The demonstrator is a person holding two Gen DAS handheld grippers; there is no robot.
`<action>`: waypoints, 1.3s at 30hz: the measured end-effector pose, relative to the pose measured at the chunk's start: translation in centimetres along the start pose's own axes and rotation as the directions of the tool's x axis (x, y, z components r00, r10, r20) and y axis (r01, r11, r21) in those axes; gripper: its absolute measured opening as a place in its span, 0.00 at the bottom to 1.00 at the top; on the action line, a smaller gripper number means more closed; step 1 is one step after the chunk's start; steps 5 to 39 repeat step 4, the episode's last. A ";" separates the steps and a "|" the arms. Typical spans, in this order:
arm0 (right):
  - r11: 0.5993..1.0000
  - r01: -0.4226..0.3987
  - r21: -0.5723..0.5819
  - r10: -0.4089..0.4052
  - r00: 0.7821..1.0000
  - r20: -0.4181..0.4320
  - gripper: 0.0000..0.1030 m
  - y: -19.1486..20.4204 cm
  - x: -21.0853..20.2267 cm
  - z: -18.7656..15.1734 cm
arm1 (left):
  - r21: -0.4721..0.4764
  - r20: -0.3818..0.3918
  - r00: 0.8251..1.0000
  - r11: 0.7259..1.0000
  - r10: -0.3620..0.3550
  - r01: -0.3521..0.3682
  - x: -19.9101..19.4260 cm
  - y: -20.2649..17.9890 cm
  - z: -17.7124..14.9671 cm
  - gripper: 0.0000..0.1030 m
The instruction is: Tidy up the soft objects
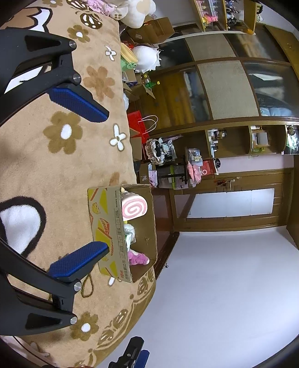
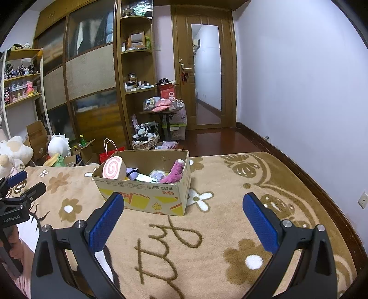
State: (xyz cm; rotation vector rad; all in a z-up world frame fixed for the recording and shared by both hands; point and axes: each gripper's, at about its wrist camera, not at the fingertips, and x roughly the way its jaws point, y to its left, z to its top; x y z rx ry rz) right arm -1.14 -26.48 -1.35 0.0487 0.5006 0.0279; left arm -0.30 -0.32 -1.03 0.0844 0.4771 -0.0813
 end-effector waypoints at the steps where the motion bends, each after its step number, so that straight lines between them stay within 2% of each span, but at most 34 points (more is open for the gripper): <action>1: 1.000 0.001 0.002 -0.001 1.000 0.001 1.00 0.0 0.0 0.0 | 0.000 -0.001 1.000 1.000 0.000 0.000 0.0 0.0 0.0 0.99; 39: 1.000 0.003 0.001 -0.003 1.000 0.001 1.00 0.0 0.0 0.0 | 0.001 -0.009 1.000 1.000 -0.005 0.005 0.2 0.0 -0.1 0.99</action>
